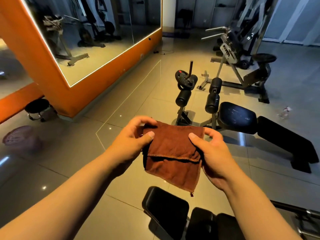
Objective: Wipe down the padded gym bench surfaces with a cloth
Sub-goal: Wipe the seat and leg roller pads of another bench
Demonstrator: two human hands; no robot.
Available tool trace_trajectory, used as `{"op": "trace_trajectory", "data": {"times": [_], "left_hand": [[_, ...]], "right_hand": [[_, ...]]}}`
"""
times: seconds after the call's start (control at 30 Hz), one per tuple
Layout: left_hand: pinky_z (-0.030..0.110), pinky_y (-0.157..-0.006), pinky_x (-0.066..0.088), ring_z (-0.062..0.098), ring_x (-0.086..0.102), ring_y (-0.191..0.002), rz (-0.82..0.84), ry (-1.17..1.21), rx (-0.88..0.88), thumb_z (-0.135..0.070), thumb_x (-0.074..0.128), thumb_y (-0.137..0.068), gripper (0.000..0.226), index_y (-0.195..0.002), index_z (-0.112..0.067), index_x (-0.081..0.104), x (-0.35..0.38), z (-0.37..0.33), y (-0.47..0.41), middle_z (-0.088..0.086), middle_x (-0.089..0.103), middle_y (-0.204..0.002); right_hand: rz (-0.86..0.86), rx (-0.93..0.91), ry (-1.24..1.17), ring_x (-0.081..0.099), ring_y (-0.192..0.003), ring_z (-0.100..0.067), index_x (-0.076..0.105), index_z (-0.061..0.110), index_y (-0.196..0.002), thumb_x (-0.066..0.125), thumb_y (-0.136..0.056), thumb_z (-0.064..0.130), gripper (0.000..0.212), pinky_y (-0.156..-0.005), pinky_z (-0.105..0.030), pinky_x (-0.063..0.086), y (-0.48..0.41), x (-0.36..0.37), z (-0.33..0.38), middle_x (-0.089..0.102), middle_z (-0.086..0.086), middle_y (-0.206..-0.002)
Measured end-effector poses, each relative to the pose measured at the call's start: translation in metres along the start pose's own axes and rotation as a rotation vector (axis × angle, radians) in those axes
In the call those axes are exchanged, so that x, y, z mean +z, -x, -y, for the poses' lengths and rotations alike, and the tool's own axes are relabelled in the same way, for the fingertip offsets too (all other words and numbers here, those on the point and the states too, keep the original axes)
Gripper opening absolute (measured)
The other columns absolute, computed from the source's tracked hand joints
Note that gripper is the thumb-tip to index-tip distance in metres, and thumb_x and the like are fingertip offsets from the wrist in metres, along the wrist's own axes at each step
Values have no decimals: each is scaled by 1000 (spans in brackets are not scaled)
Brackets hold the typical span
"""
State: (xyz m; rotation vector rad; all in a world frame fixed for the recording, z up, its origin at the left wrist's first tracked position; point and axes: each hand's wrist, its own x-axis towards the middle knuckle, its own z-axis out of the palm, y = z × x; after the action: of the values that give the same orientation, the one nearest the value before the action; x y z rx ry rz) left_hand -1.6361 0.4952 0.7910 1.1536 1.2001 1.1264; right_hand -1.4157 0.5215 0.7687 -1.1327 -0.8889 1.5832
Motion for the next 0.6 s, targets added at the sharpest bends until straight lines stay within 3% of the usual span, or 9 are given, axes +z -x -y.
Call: {"op": "trace_trajectory", "data": {"times": [0.07, 0.2, 0.3, 0.37, 0.43, 0.53, 0.6], "left_hand": [[34, -85, 58, 22, 64, -110, 112, -67, -3, 0, 69, -88, 34, -116, -20, 67, -23, -3, -4, 3, 61, -123], [32, -89, 58, 16, 57, -117, 156, -300, 19, 1, 76, -81, 55, -122, -34, 63, -77, -10, -20, -10, 55, -128], [12, -77, 53, 6, 57, -108, 116, -536, 109, -7, 72, -87, 46, -115, -41, 62, -122, -16, -34, -18, 56, -120], [7, -73, 47, 1, 58, -102, 112, -648, 179, -10, 68, -89, 34, -106, -39, 65, -157, -17, -45, -14, 60, -112], [7, -80, 40, -2, 51, -104, 96, -716, 203, -15, 65, -92, 22, -100, -36, 65, -189, -18, -54, -7, 55, -113], [20, -99, 36, 2, 43, -117, 116, -732, 196, -23, 63, -94, 12, -102, -32, 64, -230, -18, -69, -5, 50, -123], [24, -88, 49, 8, 57, -107, 128, -646, 175, -27, 61, -96, 8, -104, -28, 62, -245, -20, -76, -5, 62, -111]], "right_hand": [[59, 5, 14, 75, -86, -27, 38, 30, -133, 68, -93, 5, 55, -66, -29, 60, -1, 14, 8, 77, -11, -97], [271, -12, 400, 70, -97, -21, 62, 24, -128, 78, -81, 4, 53, -73, -26, 58, -6, 58, 8, 62, -7, -124], [216, -58, 672, 63, -108, -13, 60, 28, -131, 80, -80, 3, 60, -81, -21, 57, -15, 106, 4, 59, 8, -122], [143, -147, 816, 60, -102, -4, 64, 31, -125, 74, -87, 10, 45, -76, -14, 54, -23, 142, 3, 61, 16, -113], [90, -200, 878, 60, -102, -4, 69, 32, -111, 69, -91, 18, 24, -81, -15, 53, -33, 172, -3, 63, 14, -111], [18, -238, 995, 41, -124, -3, 71, 30, -100, 71, -90, 28, 9, -100, -22, 38, -48, 205, -12, 43, 16, -136], [14, -215, 950, 53, -116, -3, 72, 26, -98, 69, -92, 28, 7, -95, -22, 47, -56, 220, -16, 56, 13, -129]]}}
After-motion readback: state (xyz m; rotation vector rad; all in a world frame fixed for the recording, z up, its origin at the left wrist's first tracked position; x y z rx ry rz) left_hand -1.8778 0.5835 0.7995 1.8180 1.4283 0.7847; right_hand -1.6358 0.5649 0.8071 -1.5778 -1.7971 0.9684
